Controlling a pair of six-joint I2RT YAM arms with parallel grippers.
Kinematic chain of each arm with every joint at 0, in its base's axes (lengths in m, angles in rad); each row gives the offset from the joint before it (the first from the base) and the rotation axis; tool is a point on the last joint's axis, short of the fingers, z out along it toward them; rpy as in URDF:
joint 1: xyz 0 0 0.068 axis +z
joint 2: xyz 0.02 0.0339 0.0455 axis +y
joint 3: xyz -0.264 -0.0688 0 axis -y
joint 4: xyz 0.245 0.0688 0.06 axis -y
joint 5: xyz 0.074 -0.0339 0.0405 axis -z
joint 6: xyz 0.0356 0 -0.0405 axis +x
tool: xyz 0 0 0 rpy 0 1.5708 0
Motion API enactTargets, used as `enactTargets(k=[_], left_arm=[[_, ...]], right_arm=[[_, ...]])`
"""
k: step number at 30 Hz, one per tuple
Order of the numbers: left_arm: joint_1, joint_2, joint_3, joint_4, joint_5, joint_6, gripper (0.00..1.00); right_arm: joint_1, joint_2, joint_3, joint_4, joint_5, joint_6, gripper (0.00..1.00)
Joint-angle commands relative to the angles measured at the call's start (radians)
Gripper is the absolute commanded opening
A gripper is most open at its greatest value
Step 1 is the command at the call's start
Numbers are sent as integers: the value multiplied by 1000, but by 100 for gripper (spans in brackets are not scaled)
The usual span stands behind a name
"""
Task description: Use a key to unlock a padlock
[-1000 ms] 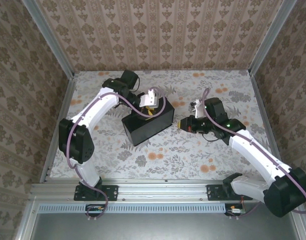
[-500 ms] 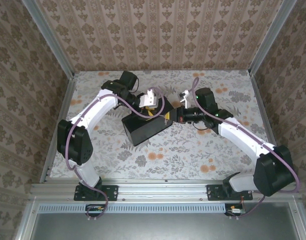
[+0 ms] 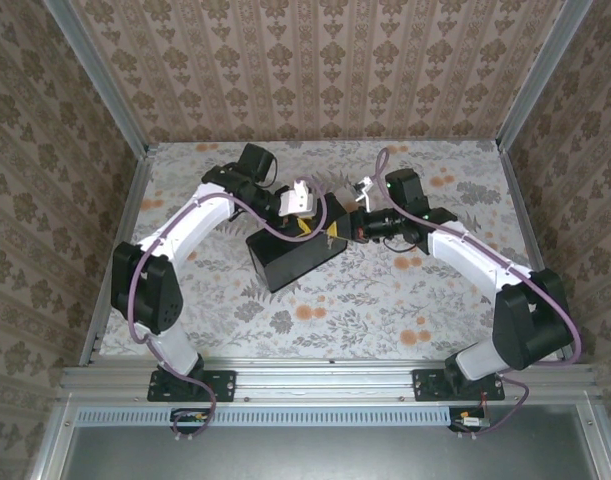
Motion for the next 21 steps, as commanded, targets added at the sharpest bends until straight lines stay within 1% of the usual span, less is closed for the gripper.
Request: enactTargets(k=[1, 7, 21], left_arm=[[-6, -32, -30, -8, 44, -16, 17], [-4, -54, -42, 15, 80, -36, 16], [-3, -65, -56, 36, 96, -63, 15]], right_arm=[[-38, 7, 41, -26, -80, -42, 0], [-45, 44, 80, -81, -146, -105, 0], [-57, 117, 98, -75, -159, -120, 0]])
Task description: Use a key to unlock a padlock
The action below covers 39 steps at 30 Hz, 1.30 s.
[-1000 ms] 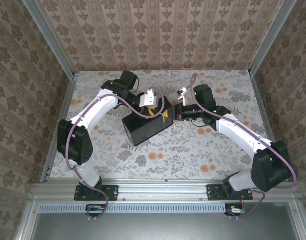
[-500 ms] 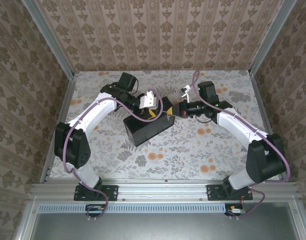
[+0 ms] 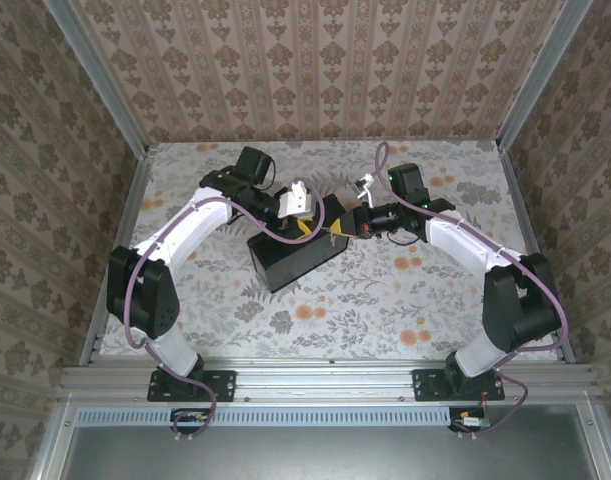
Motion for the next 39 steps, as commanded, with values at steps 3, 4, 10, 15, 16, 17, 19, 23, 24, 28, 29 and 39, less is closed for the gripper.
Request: enactTargets(k=[3, 4, 10, 15, 16, 17, 19, 23, 24, 28, 29, 39], left_arm=[[-3, -32, -16, 4, 55, -23, 15], [-3, -31, -19, 6, 56, -24, 15], [-3, -29, -19, 7, 50, -26, 15], [-2, -27, -20, 6, 44, -25, 15], [-3, -26, -20, 7, 43, -25, 15], [-3, -28, -20, 8, 44, -25, 15], [-3, -29, -21, 11, 47, -28, 15], [-9, -32, -25, 19, 45, -28, 15], [-9, -34, -29, 23, 45, -29, 15], [-16, -41, -40, 45, 41, -36, 15], [-16, -43, -43, 53, 40, -40, 15], [-7, -52, -74, 105, 21, -61, 14]], right_arm=[[-5, 26, 36, 4, -41, -9, 0], [-5, 28, 36, 13, -46, -6, 0], [-5, 32, 35, 36, -59, 4, 0], [-5, 31, 31, 35, -59, 4, 0], [-5, 30, 30, 34, -58, 5, 0], [-4, 32, 29, 39, -58, 9, 0], [-4, 38, 27, 57, -61, 27, 0], [4, 52, 25, 120, -74, 78, 0], [5, 55, 28, 124, -77, 81, 0], [10, 67, 25, 164, -96, 119, 0], [11, 73, 31, 154, -104, 119, 0], [24, 43, 30, 60, -136, 76, 0]])
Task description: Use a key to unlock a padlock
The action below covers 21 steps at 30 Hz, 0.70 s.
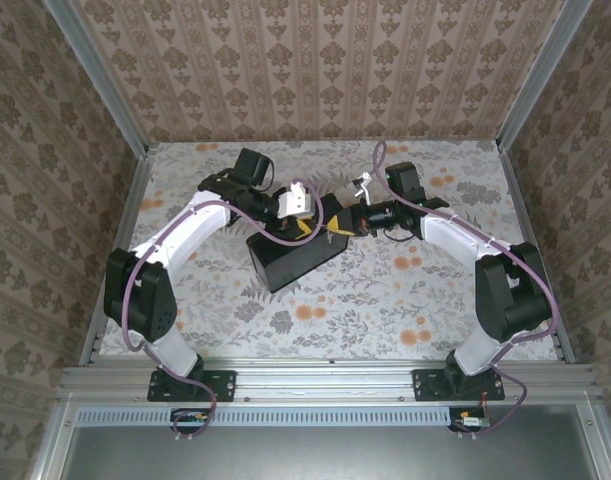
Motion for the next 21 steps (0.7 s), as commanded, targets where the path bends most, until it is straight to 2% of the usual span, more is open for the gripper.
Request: enactTargets(k=[1, 10, 21], left_arm=[[0, -28, -27, 26, 48, -23, 14], [8, -29, -30, 6, 82, -11, 13], [8, -31, -31, 2, 69, -8, 13]], right_arm=[[18, -34, 17, -68, -61, -47, 0], [-10, -60, -10, -110, -76, -42, 0], [-18, 5, 55, -147, -78, -51, 0]])
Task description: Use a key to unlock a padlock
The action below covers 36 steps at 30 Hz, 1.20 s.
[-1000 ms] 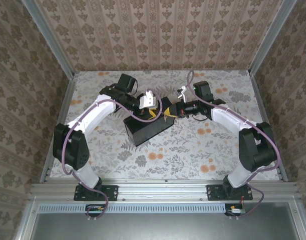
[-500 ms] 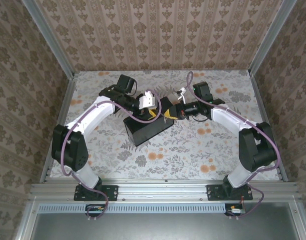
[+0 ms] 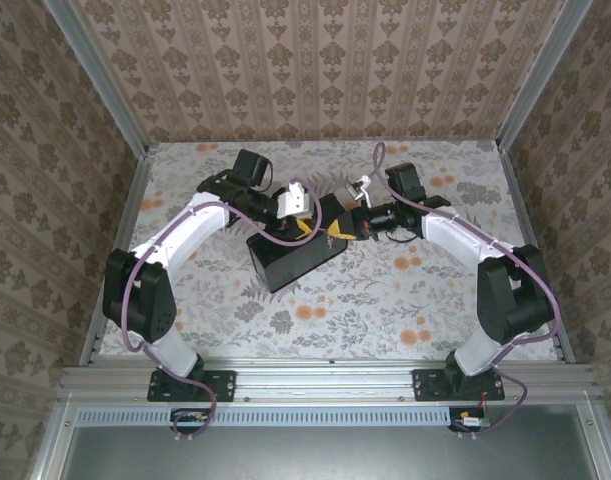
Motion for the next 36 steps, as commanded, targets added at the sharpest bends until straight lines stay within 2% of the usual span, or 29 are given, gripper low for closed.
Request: enactTargets(k=[1, 8, 36], left_arm=[[0, -26, -14, -22, 38, -2, 13], [-1, -30, -11, -23, 39, -4, 13], [-18, -31, -17, -4, 32, -17, 12]], right_arm=[[-11, 15, 32, -32, -21, -19, 0], [-24, 18, 24, 6, 11, 12, 0], [6, 59, 53, 62, 0, 44, 0]])
